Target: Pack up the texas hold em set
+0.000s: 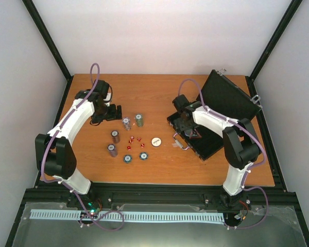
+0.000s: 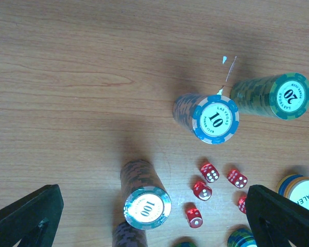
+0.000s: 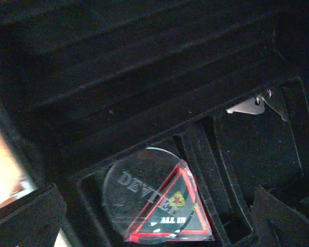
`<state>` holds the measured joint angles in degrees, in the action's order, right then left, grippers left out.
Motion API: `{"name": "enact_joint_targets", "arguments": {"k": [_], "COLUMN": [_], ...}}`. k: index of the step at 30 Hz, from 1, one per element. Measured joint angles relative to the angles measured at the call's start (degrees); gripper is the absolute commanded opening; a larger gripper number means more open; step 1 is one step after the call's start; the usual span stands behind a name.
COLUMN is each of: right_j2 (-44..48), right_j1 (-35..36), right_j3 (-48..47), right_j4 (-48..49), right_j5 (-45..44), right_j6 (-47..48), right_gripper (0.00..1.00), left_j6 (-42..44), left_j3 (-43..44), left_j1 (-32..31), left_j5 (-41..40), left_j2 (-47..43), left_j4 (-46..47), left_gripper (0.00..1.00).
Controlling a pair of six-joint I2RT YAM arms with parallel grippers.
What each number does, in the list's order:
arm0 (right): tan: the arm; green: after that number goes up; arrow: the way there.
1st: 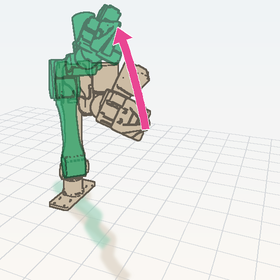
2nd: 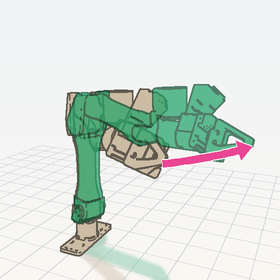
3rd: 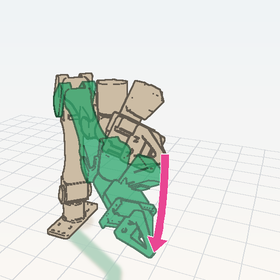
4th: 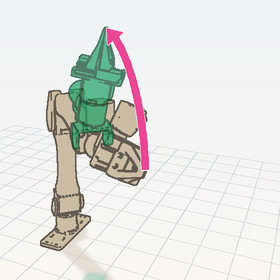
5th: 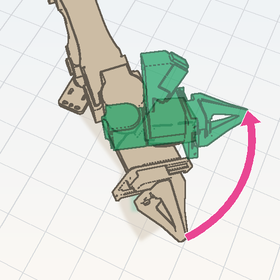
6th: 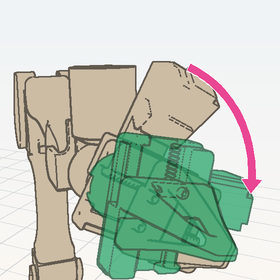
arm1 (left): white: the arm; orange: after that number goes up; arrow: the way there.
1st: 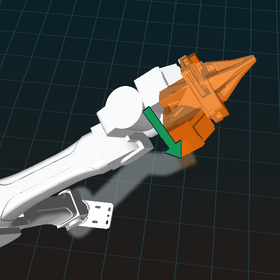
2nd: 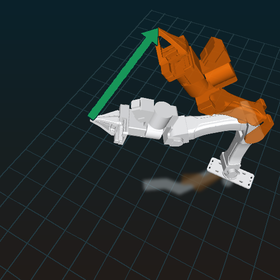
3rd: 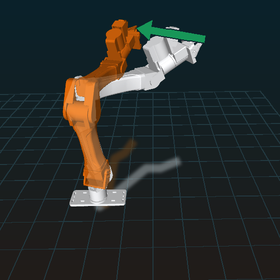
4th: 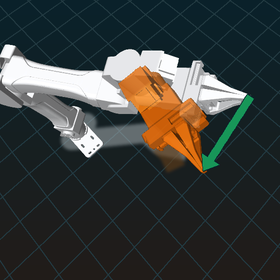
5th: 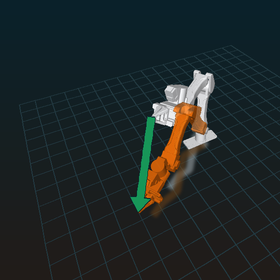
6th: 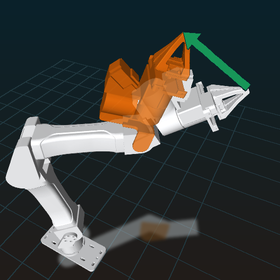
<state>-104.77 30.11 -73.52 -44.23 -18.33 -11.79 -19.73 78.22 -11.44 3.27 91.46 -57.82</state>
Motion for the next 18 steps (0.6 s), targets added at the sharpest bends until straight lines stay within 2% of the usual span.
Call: {"name": "enact_joint_targets", "arguments": {"k": [9, 18], "right_j2": [3.78, 1.07], "right_j1": [1.57, 10.97], "right_j3": [-5.6, -9.75], "right_j4": [-1.97, -2.8], "right_j5": [7.1, 14.45], "right_j6": [0.26, 0.63], "right_gripper": [1.0, 0.98], "left_j6": [0.02, 0.0], "left_j3": [0.04, 0.04], "left_j1": [0.0, 0.0], "left_j5": [0.0, 0.0], "left_j2": [0.0, 0.0], "left_j4": [0.0, 0.0], "left_gripper": [1.0, 1.0]}}
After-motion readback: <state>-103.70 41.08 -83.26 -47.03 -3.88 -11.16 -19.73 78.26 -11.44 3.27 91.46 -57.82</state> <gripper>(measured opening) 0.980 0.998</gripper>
